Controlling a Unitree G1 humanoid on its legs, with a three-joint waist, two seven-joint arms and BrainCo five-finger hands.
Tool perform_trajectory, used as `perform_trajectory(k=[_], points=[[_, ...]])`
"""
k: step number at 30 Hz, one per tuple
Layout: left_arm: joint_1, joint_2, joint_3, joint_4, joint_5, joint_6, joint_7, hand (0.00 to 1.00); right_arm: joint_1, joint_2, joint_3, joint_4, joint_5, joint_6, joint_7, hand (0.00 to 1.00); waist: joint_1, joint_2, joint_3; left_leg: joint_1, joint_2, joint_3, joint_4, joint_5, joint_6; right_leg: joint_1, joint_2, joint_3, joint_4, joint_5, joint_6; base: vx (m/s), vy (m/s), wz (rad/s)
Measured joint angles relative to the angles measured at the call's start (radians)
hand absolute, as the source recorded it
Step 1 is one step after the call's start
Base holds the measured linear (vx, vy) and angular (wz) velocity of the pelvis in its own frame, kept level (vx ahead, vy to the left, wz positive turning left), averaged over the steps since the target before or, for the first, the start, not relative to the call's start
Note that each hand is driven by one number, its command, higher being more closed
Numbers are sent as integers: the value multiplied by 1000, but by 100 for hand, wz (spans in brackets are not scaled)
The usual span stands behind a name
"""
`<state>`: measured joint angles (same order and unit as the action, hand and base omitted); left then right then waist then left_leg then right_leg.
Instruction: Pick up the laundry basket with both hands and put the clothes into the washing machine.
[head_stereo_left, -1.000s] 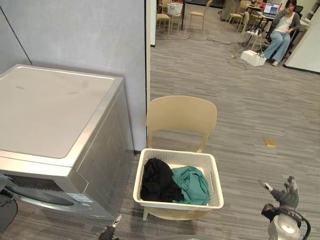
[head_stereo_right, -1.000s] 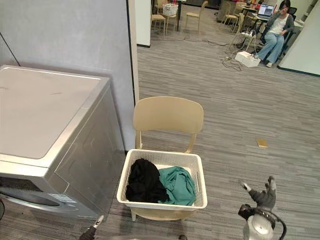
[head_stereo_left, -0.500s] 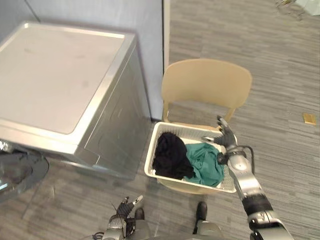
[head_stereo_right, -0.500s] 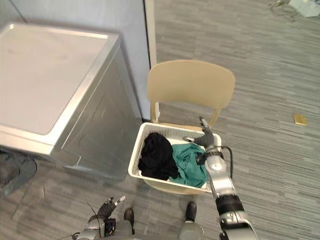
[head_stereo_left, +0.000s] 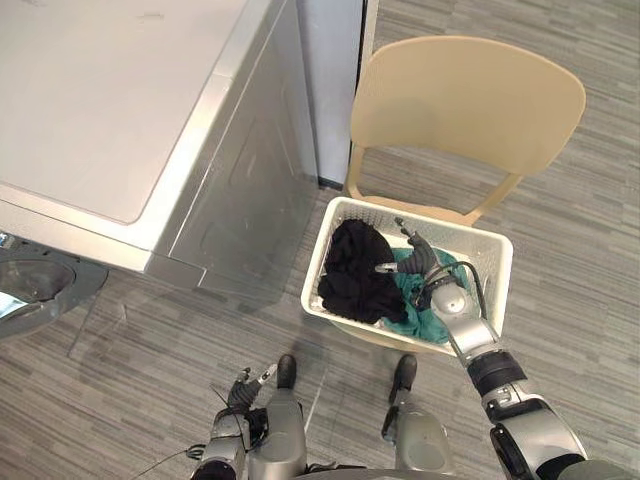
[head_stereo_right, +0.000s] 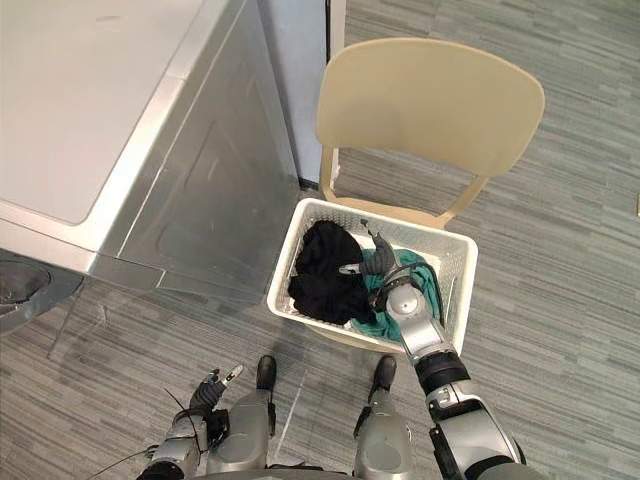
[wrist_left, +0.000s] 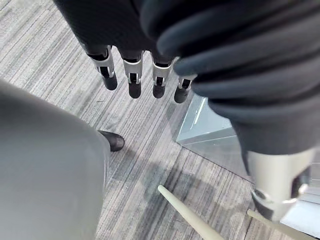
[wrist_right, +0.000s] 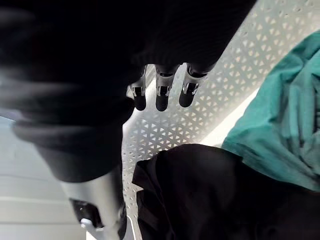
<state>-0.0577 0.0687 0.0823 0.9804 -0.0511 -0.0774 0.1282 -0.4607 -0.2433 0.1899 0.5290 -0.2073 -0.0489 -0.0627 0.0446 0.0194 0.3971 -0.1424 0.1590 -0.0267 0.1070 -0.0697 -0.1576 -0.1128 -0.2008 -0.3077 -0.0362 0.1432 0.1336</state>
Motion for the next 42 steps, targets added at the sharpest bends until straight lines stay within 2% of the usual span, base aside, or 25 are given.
perform_trajectory(k=[4,14,16,22,24,25,27,28,29,32,35,36,37,38,42], points=[[-10,5,-1,-11,-16,-7,8,0,0,3,25,0,-17,7,-1,0,0,-9,27,-7,0,0,1,2,-1,-9,0,5,1,0,0,-65,-11,-1],[-36,14,-34,-41,-29,-13,30,0,-33,22,97,12,-39,11,-2,0,6,-32,46,-46,1,-13,5,12,-4,-38,3,2,2,5,-6,-13,-3,2],[-45,13,-46,-50,-39,-20,30,0,-69,22,103,51,-39,16,-6,0,25,-32,47,-68,1,-18,11,12,-4,-56,4,-4,6,5,-6,6,-1,4],[-50,15,-47,-69,-69,-30,51,0,-222,20,103,182,-42,22,-37,0,39,-32,68,-132,1,-58,40,12,-4,-84,5,-42,12,5,-7,-8,-4,16],[-59,15,-45,-69,-86,-37,55,0,-293,13,99,273,-43,21,-49,0,62,-30,71,-175,0,-71,54,12,-4,-112,7,-50,14,6,-8,-30,-5,15],[-73,14,-44,-67,-98,-41,65,0,-340,5,93,364,-53,23,-54,0,83,-29,72,-210,-1,-89,67,13,-5,-131,8,-63,14,7,-9,-21,-11,26],[-81,14,-44,-67,-110,-42,72,0,-378,3,77,456,-66,27,-67,0,92,-23,77,-240,-3,-116,76,14,-7,-138,9,-88,14,7,-9,1,-4,36],[-87,13,-45,-67,-116,-46,73,0,-399,-2,60,525,-78,26,-71,0,107,-23,81,-259,-6,-132,83,15,-7,-145,9,-104,15,6,-9,14,11,41],[-92,12,-45,-67,-131,-49,75,0,-410,-7,38,554,-95,14,-89,0,113,-22,81,-283,-10,-149,90,16,-8,-154,9,-117,16,6,-9,8,14,34],[-107,11,-56,-67,-138,-50,76,0,-445,-31,-3,585,-142,7,-109,0,108,-16,84,-323,-23,-186,106,18,-7,-163,4,-158,18,5,-8,-22,27,35],[-133,3,-79,-68,-138,-51,76,0,-466,-97,-67,587,-172,7,-113,0,121,-2,91,-371,-39,-225,100,37,-6,-191,-8,-196,34,-4,-5,-54,38,39],[-140,-2,-79,-67,-138,-50,76,0,-468,-120,-80,587,-187,7,-114,100,132,2,94,-379,-41,-230,88,43,-6,-201,-12,-203,43,-8,-4,-38,28,27],[-141,-3,-77,-67,-138,-49,76,0,-466,-123,-80,589,-227,15,-113,100,136,3,94,-380,-43,-238,69,61,-7,-205,-15,-212,50,-14,-2,-28,22,21],[-141,-4,-77,-67,-138,-48,76,0,-466,-122,-79,591,-235,17,-113,100,136,2,94,-380,-43,-240,66,64,-8,-205,-15,-213,51,-15,-3,-1,7,18],[-141,-5,-75,-67,-138,-40,76,0,-454,-89,-41,596,-395,40,-108,100,138,2,93,-370,-40,-242,64,67,-9,-200,-14,-211,57,-20,-5,10,2,-1]])
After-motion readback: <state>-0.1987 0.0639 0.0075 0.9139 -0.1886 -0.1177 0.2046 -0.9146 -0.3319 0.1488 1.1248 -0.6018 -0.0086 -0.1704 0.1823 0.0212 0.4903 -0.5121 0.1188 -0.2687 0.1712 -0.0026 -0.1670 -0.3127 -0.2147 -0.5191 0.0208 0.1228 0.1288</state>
